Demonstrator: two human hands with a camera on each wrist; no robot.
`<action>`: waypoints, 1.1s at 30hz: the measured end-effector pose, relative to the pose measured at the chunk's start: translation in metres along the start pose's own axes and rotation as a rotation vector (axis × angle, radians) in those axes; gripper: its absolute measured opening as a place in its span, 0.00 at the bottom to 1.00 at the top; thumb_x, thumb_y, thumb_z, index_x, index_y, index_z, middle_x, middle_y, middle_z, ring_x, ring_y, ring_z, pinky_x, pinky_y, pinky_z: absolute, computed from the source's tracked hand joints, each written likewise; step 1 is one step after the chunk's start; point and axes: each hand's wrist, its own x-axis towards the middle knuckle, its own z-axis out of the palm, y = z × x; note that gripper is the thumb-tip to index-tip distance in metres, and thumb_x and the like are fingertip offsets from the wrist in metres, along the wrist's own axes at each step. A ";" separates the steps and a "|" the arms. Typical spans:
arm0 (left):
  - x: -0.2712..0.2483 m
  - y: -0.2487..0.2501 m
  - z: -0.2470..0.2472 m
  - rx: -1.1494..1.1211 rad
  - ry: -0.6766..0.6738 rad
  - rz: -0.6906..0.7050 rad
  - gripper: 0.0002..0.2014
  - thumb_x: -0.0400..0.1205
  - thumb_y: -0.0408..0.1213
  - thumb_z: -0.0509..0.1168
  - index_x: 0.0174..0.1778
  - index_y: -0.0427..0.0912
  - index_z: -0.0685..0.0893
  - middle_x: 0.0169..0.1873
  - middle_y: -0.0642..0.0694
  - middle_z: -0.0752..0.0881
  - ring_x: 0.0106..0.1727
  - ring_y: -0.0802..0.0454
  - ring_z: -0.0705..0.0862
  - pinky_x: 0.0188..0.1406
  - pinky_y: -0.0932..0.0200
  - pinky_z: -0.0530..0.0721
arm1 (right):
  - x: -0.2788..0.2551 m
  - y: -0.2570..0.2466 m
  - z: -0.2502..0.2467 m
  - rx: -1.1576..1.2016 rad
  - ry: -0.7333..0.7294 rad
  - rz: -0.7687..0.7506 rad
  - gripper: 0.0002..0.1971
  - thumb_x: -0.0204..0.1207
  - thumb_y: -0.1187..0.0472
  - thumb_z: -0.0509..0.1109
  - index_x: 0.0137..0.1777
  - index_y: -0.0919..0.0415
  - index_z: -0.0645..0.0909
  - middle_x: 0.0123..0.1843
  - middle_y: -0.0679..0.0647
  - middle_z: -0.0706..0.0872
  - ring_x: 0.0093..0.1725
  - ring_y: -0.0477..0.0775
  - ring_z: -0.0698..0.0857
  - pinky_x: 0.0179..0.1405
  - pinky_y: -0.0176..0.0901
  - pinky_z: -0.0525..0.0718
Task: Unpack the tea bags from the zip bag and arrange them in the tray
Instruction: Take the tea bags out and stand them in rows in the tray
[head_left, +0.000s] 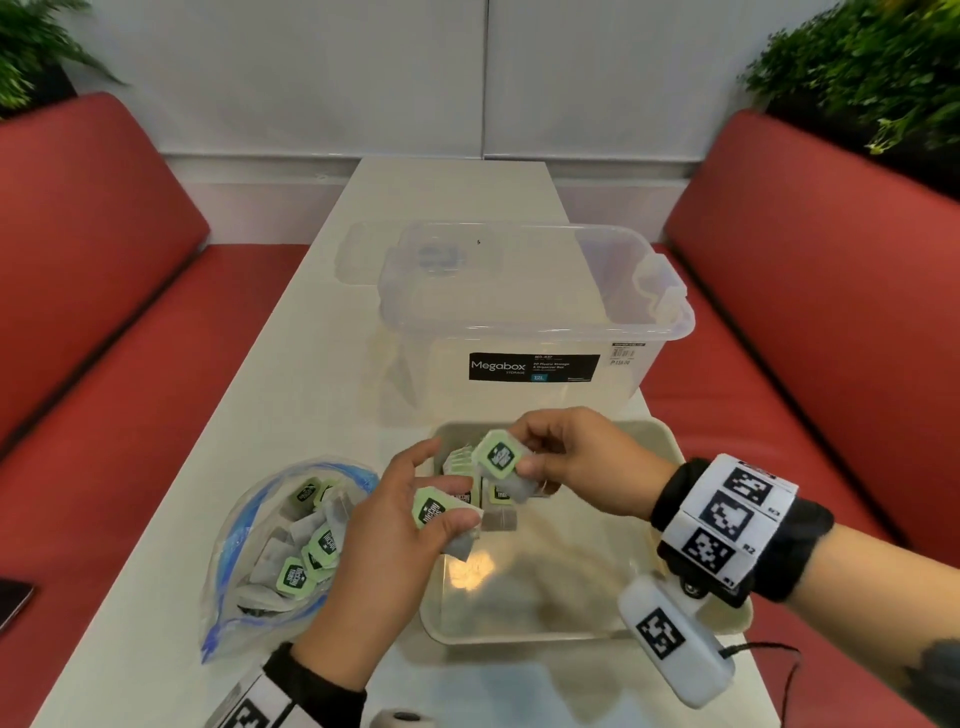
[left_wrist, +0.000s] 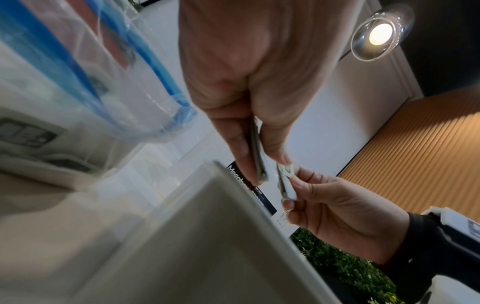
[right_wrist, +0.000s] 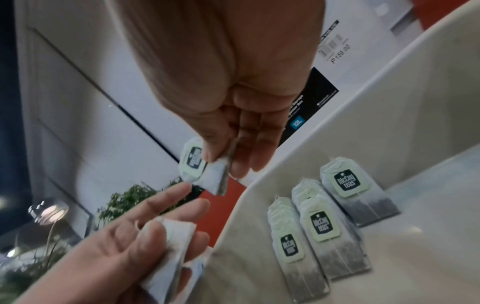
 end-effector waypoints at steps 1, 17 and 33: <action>-0.001 0.000 -0.001 0.002 -0.010 0.014 0.26 0.71 0.34 0.75 0.59 0.62 0.75 0.45 0.64 0.89 0.48 0.72 0.84 0.41 0.75 0.80 | 0.000 0.000 -0.001 0.048 0.043 0.001 0.12 0.76 0.73 0.68 0.42 0.54 0.80 0.36 0.52 0.83 0.30 0.40 0.81 0.33 0.35 0.83; -0.002 0.007 0.003 0.249 -0.154 0.253 0.20 0.73 0.28 0.72 0.47 0.63 0.85 0.55 0.66 0.79 0.61 0.77 0.72 0.51 0.86 0.66 | -0.011 -0.002 0.006 0.231 0.148 -0.021 0.09 0.77 0.69 0.70 0.43 0.54 0.76 0.36 0.50 0.85 0.30 0.46 0.83 0.32 0.38 0.82; 0.002 0.016 0.004 0.358 -0.299 0.242 0.23 0.75 0.32 0.71 0.62 0.60 0.81 0.52 0.80 0.69 0.56 0.79 0.72 0.55 0.89 0.60 | -0.007 -0.016 -0.007 -0.223 0.106 -0.117 0.10 0.70 0.64 0.77 0.36 0.48 0.83 0.30 0.41 0.84 0.30 0.37 0.80 0.38 0.34 0.80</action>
